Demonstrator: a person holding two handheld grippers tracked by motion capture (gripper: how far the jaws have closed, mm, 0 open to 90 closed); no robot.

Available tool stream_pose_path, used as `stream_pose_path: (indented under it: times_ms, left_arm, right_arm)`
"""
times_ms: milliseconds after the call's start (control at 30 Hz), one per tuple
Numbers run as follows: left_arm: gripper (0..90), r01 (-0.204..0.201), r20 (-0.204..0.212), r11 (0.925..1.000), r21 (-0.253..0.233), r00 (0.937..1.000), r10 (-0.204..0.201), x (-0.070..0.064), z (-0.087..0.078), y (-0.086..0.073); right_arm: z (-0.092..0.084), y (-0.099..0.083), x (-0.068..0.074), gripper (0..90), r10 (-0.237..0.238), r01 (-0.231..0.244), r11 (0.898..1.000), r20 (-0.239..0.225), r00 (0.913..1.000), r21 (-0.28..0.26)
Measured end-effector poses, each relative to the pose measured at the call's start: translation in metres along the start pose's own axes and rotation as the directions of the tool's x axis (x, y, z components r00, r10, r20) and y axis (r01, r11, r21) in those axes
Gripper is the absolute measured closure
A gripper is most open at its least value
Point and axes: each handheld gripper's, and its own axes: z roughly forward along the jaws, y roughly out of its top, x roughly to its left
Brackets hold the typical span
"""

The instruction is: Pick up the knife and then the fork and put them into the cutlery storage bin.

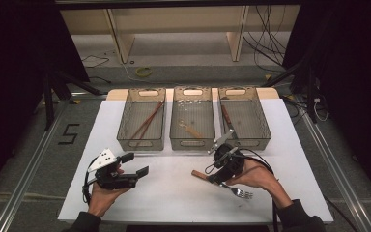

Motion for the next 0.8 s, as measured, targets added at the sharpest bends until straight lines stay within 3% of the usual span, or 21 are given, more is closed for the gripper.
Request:
stream_pose_path:
  times_ms: [333, 800]
  left_arm:
    - [15.8, -0.001, 0.002, 1.0000, -0.001, 1.0000, 0.001, 0.000, 0.000, 0.000]
    - [15.8, -0.003, 0.003, 1.0000, 0.000, 1.0000, 0.003, 0.000, 0.000, 0.000]
  right_arm:
    - [0.015, -0.004, 0.001, 45.0, -0.027, 0.026, 0.997, 0.022, 0.9994, 0.077]
    - [0.026, -0.007, 0.001, 60.2, -0.044, 0.037, 0.988, 0.042, 0.9982, 0.148]
